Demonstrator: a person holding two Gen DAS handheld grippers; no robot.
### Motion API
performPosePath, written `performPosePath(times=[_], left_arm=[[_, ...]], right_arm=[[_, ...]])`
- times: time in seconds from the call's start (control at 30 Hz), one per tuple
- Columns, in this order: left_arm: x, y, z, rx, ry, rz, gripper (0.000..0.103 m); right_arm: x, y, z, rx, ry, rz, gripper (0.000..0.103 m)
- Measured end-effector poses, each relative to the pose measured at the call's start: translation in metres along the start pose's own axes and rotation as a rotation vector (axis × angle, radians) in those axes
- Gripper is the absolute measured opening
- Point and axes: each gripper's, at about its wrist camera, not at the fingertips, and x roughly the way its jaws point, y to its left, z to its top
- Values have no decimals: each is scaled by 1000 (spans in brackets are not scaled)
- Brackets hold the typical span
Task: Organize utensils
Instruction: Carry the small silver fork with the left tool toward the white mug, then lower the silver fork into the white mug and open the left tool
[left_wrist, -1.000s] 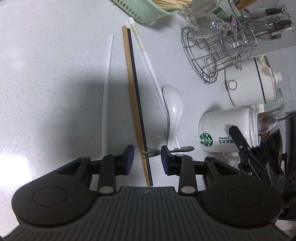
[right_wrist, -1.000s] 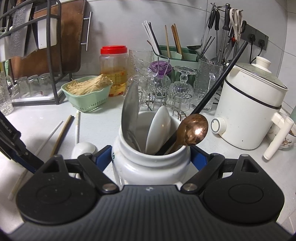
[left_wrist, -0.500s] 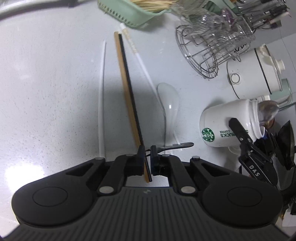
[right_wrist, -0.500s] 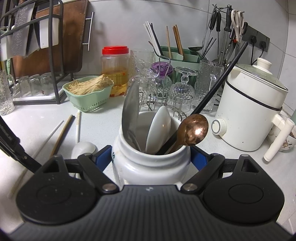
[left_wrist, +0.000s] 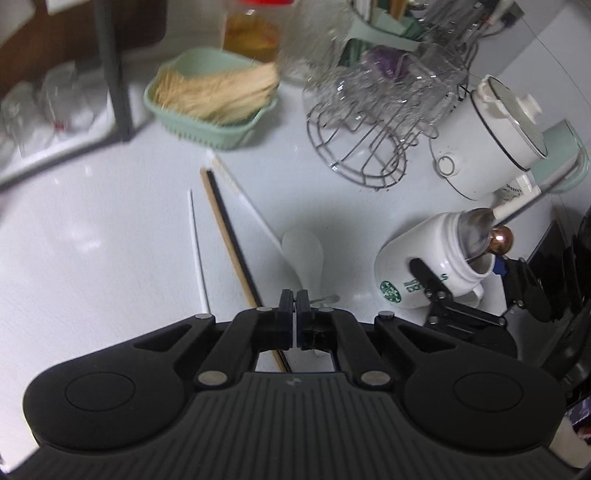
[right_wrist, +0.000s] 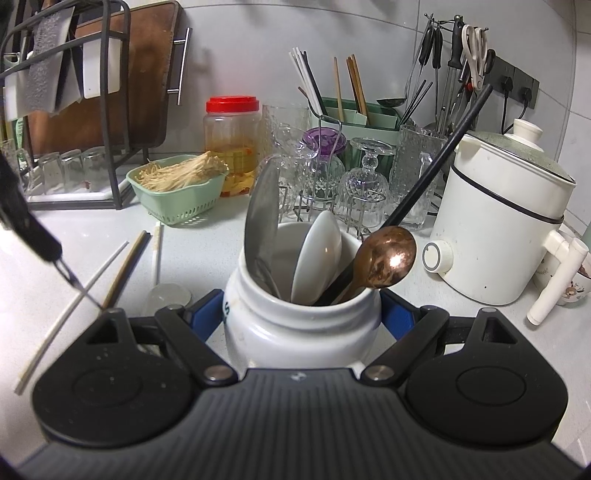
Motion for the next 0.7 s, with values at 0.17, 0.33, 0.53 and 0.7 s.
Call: performPosePath(times=[0.17,0.33,0.53,0.7], left_arm=[[-18,-25,12,77,-7,35,1],[-43,-56,24,166,-20,54,1],[-89,-88,38,175,-106,67,1],[-114,-110,43,193,-88,37,1]], right_arm=[[0,-1,1,2,1,2,91],[0,0,2,-1,7,1,91],[0,0,1,-4,7,7,91],[-1,-1,1,-9,4,16,91]])
